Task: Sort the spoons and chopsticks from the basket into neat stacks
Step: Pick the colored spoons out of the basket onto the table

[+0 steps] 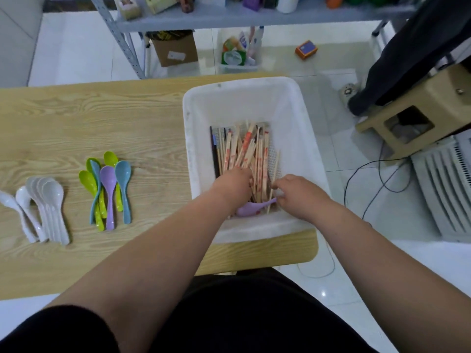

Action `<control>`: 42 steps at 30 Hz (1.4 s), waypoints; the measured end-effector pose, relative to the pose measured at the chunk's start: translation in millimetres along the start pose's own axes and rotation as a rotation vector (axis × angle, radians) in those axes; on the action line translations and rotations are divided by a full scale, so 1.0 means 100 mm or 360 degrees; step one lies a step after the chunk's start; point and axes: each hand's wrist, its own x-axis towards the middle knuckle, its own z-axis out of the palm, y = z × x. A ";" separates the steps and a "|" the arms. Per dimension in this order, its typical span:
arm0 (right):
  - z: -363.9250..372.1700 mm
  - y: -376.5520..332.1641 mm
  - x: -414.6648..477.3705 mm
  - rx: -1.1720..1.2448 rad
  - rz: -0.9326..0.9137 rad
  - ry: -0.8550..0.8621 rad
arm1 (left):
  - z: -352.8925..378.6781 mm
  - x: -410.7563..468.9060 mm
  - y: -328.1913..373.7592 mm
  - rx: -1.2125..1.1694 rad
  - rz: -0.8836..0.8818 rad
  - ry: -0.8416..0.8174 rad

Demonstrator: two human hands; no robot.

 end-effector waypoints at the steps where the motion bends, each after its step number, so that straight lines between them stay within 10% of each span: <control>1: 0.01 0.03 0.00 -0.0041 -0.0024 -0.0051 | 0.01 0.06 0.02 0.0006 -0.0052 -0.0015; 12: 0.06 0.09 0.02 -0.0118 -0.0151 -0.0035 | 0.01 0.08 0.39 0.0420 -0.0104 -0.0512; 19: -0.07 -0.05 0.22 0.0486 0.0218 0.0093 | -0.02 -0.13 0.31 0.0423 0.0024 -0.0542; 29: -0.39 -0.10 0.44 0.1226 0.0531 0.0229 | -0.50 -0.71 -0.14 -0.0008 -0.0159 0.0199; 42: 0.05 -0.36 0.76 0.0762 0.0594 0.0137 | -0.48 -1.11 -0.37 -0.1048 -0.0617 0.0681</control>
